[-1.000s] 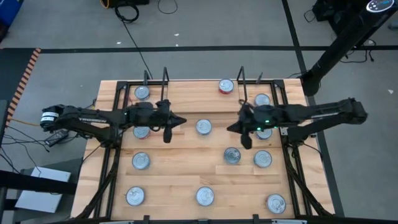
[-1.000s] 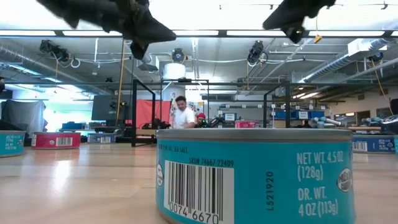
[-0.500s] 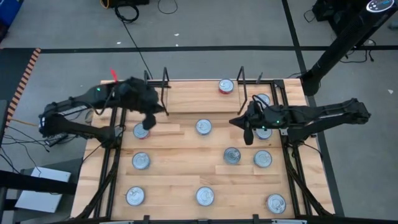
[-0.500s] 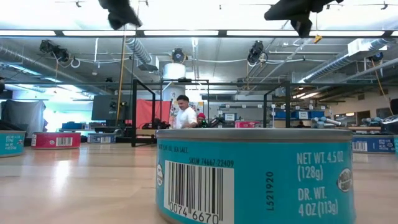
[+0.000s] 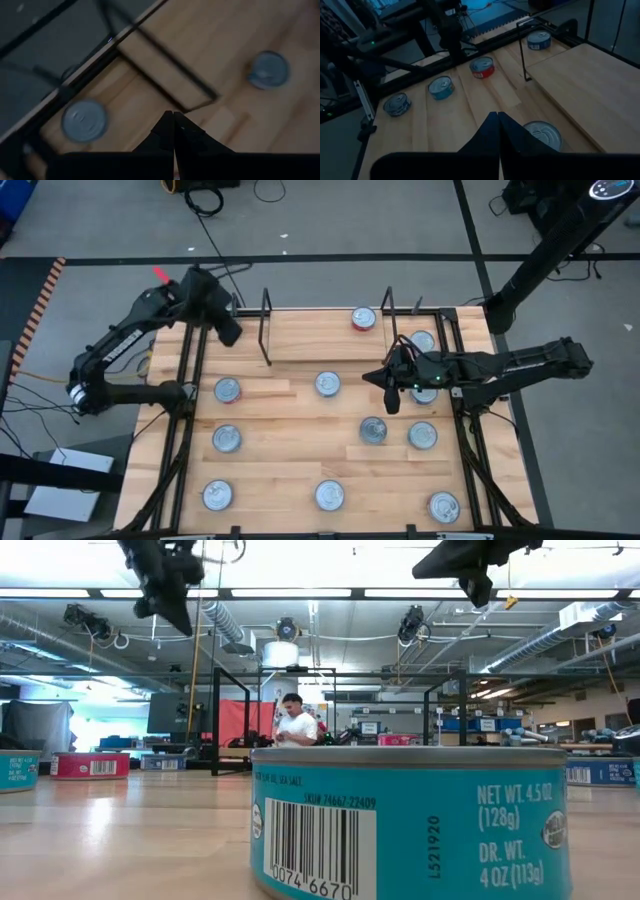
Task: Stack canned seafood by type on shelf
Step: Move the top left blue tuna can to the center of the table
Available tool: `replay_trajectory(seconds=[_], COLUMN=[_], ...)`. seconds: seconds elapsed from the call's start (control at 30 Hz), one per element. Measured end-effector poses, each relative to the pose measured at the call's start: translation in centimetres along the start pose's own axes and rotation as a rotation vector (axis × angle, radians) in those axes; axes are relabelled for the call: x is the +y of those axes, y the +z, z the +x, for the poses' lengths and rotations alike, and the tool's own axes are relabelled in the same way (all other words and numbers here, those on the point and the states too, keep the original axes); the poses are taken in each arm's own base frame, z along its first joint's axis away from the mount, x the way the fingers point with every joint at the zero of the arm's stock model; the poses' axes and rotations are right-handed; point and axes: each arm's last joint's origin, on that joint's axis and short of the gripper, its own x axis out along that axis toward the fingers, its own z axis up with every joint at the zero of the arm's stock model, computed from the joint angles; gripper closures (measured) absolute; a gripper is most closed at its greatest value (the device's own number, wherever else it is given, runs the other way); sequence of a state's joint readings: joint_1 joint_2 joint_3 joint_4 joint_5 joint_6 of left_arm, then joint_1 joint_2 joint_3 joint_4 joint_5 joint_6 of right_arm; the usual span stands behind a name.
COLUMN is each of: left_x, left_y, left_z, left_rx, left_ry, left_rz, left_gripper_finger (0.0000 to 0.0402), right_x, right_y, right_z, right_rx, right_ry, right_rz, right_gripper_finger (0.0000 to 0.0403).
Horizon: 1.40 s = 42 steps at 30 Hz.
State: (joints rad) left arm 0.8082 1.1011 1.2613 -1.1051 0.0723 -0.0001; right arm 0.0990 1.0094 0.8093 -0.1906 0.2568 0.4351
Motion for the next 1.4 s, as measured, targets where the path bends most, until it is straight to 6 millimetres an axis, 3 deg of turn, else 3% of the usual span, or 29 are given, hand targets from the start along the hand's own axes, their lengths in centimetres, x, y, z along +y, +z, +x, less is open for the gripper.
replay_trajectory(seconds=[0.2, 0.6, 1.07, 1.4], left_x=[3.3, 8.5, 10.9, 11.7], left_y=[0.1, 0.4, 0.3, 0.1], left_z=[2.4, 9.4, 15.8, 18.3], left_rx=[0.152, 0.387, 0.481, 0.512], left_ry=[0.063, 0.117, 0.153, 0.183], left_rz=[-0.152, -0.391, -0.449, -0.353], left_gripper_finger=[0.0401, 0.0401, 0.0401, 0.0401], right_x=[0.0, 0.0, 0.0, -0.1], right_y=[0.0, 0.0, 0.0, 0.1], right_z=[0.1, 0.1, 0.1, 0.1], right_rx=[0.003, 0.003, -0.006, -0.024], right_ry=[0.006, 0.006, -0.014, -0.055], right_rz=[0.007, 0.019, 0.034, -0.032], right_gripper_finger=[0.04, 0.04, 0.04, 0.04])
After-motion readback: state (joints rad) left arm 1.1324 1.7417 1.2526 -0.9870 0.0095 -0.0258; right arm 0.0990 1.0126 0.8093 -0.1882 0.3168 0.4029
